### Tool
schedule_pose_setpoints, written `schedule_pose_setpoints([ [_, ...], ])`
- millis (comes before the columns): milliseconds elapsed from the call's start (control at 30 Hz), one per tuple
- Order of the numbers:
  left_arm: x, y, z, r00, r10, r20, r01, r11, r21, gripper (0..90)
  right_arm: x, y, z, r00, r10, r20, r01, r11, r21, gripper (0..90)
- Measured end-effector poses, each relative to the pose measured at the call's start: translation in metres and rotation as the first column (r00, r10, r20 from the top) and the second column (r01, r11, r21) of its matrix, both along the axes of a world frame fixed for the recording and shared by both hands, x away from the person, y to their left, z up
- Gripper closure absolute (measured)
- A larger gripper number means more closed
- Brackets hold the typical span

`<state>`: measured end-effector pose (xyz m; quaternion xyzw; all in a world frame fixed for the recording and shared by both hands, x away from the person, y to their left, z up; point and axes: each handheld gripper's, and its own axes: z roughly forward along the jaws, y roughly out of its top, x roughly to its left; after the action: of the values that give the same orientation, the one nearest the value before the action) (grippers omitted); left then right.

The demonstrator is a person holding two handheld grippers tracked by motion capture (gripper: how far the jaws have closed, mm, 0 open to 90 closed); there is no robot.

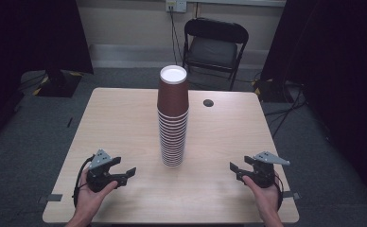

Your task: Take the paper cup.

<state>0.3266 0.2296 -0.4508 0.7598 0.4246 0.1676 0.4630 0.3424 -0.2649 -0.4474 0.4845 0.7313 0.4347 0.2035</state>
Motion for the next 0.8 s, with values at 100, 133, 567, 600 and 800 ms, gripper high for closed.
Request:
schedule_pose_setpoints([
  [100, 0.001, 0.001, 0.001, 1.0, -0.002, -0.004, 0.002, 0.9999, -0.012, 22.0, 0.001, -0.002, -0.004, 0.9997, 0.004, -0.022, -0.004, 1.0, 0.018, 28.4],
  [133, 0.002, 0.001, 0.002, 0.9998, -0.018, -0.002, 0.018, 0.9993, -0.031, 21.7, 0.002, -0.002, -0.005, 0.9997, 0.005, -0.023, -0.005, 1.0, 0.017, 27.9],
  [567, -0.003, -0.003, 0.017, 0.9967, -0.076, 0.029, 0.077, 0.9952, -0.061, 19.7, -0.002, -0.015, 0.0, 0.9997, 0.008, -0.025, -0.007, 0.999, 0.052, 28.3],
  [600, -0.004, -0.005, 0.021, 0.9956, -0.085, 0.039, 0.087, 0.9943, -0.062, 20.0, -0.003, -0.016, 0.0, 0.9998, 0.004, -0.022, -0.002, 0.998, 0.06, 28.5],
  [800, -0.004, -0.01, 0.029, 0.9933, -0.099, 0.059, 0.104, 0.9915, -0.079, 20.3, -0.005, -0.013, 0.0, 0.9996, 0.016, -0.023, -0.014, 0.999, 0.047, 27.8],
])
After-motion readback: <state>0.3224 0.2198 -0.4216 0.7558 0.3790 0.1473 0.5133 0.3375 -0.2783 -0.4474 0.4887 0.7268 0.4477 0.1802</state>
